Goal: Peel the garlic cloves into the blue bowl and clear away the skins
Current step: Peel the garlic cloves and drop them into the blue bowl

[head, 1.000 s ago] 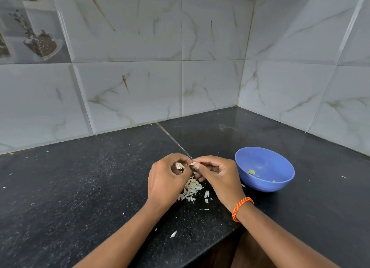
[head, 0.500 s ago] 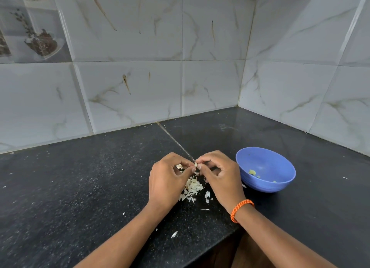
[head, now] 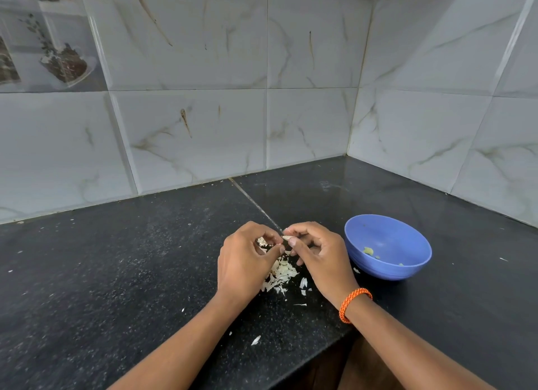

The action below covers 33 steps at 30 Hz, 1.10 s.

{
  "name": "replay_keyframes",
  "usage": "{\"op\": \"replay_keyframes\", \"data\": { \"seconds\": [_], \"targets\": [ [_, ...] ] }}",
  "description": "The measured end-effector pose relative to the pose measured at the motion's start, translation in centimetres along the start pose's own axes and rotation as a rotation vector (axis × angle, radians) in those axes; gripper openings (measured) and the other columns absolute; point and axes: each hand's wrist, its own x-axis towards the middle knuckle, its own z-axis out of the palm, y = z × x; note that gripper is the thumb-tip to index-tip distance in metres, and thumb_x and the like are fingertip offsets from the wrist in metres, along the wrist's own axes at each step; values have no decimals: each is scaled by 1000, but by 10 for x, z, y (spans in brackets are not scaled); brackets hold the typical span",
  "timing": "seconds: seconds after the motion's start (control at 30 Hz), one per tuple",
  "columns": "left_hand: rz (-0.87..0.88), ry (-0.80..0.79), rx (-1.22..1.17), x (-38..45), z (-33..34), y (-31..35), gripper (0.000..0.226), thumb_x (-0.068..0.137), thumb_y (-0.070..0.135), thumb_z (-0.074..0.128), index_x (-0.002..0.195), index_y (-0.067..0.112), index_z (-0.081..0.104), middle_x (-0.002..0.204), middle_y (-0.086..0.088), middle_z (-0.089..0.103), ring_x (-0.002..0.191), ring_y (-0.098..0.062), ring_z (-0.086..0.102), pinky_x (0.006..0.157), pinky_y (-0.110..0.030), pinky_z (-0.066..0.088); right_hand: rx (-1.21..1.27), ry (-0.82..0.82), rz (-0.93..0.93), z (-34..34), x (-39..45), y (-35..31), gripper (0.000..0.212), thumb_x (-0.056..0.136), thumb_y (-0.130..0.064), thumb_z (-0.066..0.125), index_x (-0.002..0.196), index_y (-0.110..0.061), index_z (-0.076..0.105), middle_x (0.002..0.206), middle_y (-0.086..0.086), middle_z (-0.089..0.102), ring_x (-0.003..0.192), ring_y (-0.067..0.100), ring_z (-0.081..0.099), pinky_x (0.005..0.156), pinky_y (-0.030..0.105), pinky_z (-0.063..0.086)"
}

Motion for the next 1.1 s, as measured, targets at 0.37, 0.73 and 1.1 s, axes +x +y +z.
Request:
{"op": "replay_keyframes", "data": {
  "seconds": [0.37,0.73,1.1],
  "targets": [
    [1,-5,255,10,-10,-15,21,98,25,72,98,45,79,104,27,64,76,0,60,61,-24,42,-285,-10,10,1,1,6,21,98,-6,69,99,-24,81,89,-18,74,83,8,72,70,23,61],
    [6,-44,195,9,-8,-18,22,100,25,70,93,44,79,102,25,68,78,-1,61,66,-27,50,-551,-140,-35,-9,10,2,14,99,-15,74,95,-26,82,89,-12,71,78,4,67,76,28,57],
    [1,-59,186,7,-9,-16,23,98,22,70,91,42,78,99,27,69,77,-2,62,65,-29,50,-753,-308,-160,-16,29,-28,20,102,-12,66,95,-23,81,89,-5,69,82,17,63,74,35,51]
  ]
}}
